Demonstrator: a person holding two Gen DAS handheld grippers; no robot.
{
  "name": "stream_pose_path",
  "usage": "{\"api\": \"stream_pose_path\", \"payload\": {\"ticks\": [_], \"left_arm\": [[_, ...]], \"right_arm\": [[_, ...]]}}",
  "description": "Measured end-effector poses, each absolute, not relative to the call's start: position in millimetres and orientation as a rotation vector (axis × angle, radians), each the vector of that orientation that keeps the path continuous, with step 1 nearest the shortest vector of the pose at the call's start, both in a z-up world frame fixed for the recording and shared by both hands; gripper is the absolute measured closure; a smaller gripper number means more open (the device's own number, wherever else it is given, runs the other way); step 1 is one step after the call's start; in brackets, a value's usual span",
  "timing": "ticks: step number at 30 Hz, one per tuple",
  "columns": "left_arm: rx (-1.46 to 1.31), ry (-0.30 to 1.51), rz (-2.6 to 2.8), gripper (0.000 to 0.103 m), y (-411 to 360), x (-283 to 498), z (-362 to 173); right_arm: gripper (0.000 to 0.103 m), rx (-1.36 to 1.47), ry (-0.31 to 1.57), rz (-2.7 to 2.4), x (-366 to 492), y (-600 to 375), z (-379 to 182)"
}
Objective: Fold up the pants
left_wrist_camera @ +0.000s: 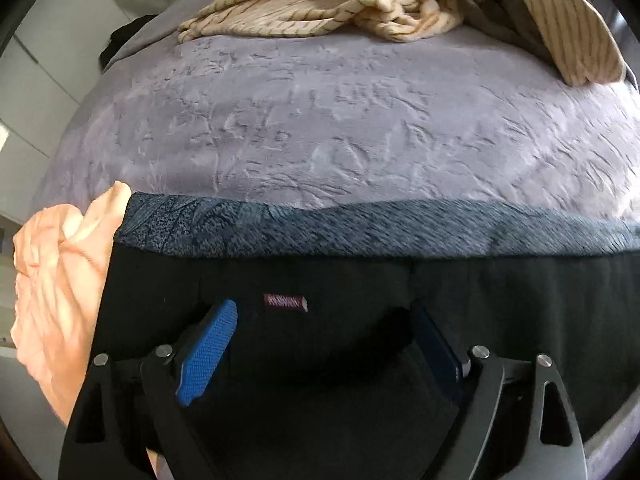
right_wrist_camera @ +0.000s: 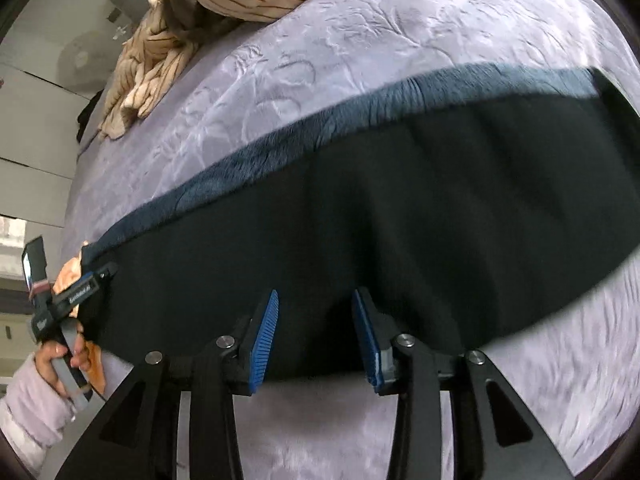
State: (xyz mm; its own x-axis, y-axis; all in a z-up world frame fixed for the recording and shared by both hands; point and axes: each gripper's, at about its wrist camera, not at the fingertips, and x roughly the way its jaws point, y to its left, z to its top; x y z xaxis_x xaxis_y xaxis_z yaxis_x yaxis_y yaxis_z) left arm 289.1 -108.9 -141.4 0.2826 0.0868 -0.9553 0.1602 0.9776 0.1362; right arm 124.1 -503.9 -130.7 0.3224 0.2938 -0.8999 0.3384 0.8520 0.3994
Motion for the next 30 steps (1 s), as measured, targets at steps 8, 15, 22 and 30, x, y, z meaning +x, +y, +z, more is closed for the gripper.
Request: {"api": "stream_pose_path", "payload": {"ticks": [8,15,22,30], "left_arm": [[0.258,1.339,-0.199,0.014,-149,238,-118],[0.36,1.346,-0.356,0.014,-217,211,-110],[0.397,1.344,-0.433,0.014,-276,199,-100],[0.443,1.353,-0.496,0.014,-339,175,-98]], "right_arm": [[0.055,0.689,1.247,-0.063,76,-503,-113],[0.054,0.808,1.191,-0.151,39,-535,-111],[0.051,0.874,1.124,-0.205,16,-577,-106],[0.049,0.956,1.081,-0.235,-5,-624,-110]]}}
